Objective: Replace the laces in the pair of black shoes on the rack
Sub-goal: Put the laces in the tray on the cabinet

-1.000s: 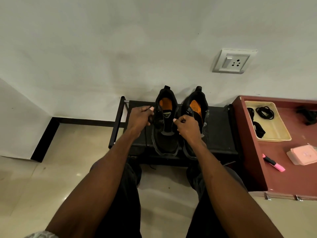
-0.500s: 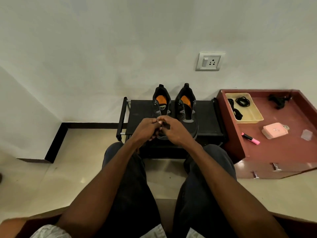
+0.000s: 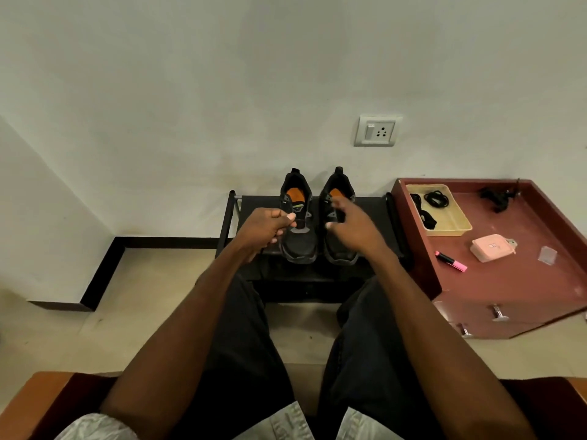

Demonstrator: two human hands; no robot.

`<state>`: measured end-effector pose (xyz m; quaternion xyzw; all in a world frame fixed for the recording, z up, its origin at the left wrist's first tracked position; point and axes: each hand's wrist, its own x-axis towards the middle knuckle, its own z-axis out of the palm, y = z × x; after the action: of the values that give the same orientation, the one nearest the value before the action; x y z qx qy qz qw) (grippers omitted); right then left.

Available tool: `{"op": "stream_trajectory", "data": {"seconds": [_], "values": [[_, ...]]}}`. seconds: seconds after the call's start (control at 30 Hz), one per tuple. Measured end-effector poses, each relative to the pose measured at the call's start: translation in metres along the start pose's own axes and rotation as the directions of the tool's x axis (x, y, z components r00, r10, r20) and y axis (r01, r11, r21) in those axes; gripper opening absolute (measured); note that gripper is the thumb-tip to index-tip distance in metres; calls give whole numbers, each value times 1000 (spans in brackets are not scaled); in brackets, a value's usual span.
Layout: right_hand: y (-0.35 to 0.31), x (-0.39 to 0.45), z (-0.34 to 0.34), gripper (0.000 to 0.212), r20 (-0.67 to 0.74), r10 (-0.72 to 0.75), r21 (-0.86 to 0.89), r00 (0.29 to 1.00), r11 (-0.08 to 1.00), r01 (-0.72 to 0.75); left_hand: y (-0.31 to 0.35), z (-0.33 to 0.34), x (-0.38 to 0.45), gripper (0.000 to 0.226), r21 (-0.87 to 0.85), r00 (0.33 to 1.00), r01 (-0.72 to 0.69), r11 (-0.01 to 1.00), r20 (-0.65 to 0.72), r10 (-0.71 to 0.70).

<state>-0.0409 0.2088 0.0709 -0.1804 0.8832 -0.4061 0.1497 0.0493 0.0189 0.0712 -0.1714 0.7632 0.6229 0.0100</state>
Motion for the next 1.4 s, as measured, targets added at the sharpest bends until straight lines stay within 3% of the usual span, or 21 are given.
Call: {"op": "stream_trajectory", "data": {"seconds": [0.07, 0.13, 0.17, 0.23, 0.3, 0.37, 0.4, 0.43, 0.5, 0.53, 0.6, 0.67, 0.77, 0.9, 0.97, 1.0, 1.07, 1.13, 1.17, 1.23, 1.4], "values": [[-18, -8, 16, 41, 218, -182, 26, 959, 983, 181, 9, 11, 0, 25, -14, 999, -23, 1000, 23, 23], [-23, -12, 19, 13, 229, -236, 43, 944, 972, 233, 16, 15, 0, 25, -35, 999, -30, 999, 31, 31], [-21, -10, 16, 15, 203, -209, 111, 957, 976, 190, 18, 13, 0, 25, -58, 999, -28, 998, 39, 30], [-11, -8, 3, 20, 69, -54, 289, 996, 957, 31, 16, 1, -1, 24, -92, 998, -13, 996, 64, 19], [7, 0, -14, 19, -193, 190, 407, 963, 908, -97, 11, -13, -3, 23, -72, 997, 7, 997, 71, -2], [24, 8, -31, 18, -378, 327, 339, 866, 919, -200, 7, -24, -5, 21, -48, 998, 30, 998, 64, -27], [28, 9, -36, 28, -402, 336, 250, 852, 935, -251, 5, -26, -5, 20, -57, 998, 40, 998, 54, -37], [26, 7, -37, 46, -384, 299, 158, 874, 954, -256, 5, -26, -5, 20, -81, 998, 48, 996, 45, -44], [8, -2, -30, 69, -277, 108, 90, 955, 992, -86, 8, -20, -3, 19, -140, 997, 55, 989, 57, -47], [-7, -10, -22, 70, -183, -22, 76, 983, 996, 37, 10, -14, -1, 20, -155, 997, 54, 986, 69, -44], [-31, -23, 1, 59, 46, -234, 37, 971, 972, 232, 18, -2, 1, 20, -148, 996, 54, 988, 79, -43], [-38, -25, 18, 39, 125, -311, 55, 942, 950, 306, 22, 5, 2, 20, -155, 996, 53, 986, 77, -42], [-34, -14, 9, 19, 41, -245, 153, 969, 960, 236, 22, 1, -2, 20, -217, 993, 84, 973, 97, -64], [-27, 0, -7, 23, -105, -94, 260, 990, 958, 118, 18, -11, -8, 22, -207, 981, 146, 967, 159, -114], [-26, 3, -9, 23, -183, -45, 169, 982, 983, 77, 19, -10, -11, 22, -196, 971, 170, 966, 199, -130], [-27, 2, -10, 32, -153, -70, 95, 986, 992, 85, 20, -8, -12, 22, -206, 970, 170, 964, 208, -127], [-33, -4, -8, 57, 69, -179, 57, 981, 983, 176, 23, -4, -12, 23, -249, 972, 161, 955, 206, -111], [-36, -7, -3, 43, 252, -295, 179, 922, 950, 255, 27, -1, -11, 24, -282, 974, 162, 946, 199, -108], [-36, -9, -2, 28, 265, -324, 223, 908, 937, 269, 29, 0, -11, 25, -290, 974, 166, 942, 199, -110], [-35, -9, -3, 15, 208, -329, 273, 921, 924, 268, 31, 1, -12, 26, -298, 972, 178, 938, 200, -121], [-40, -5, -12, 22, -24, -208, 430, 978, 881, 198, 27, 2, -13, 32, -341, 945, 253, 905, 285, -157]]}}
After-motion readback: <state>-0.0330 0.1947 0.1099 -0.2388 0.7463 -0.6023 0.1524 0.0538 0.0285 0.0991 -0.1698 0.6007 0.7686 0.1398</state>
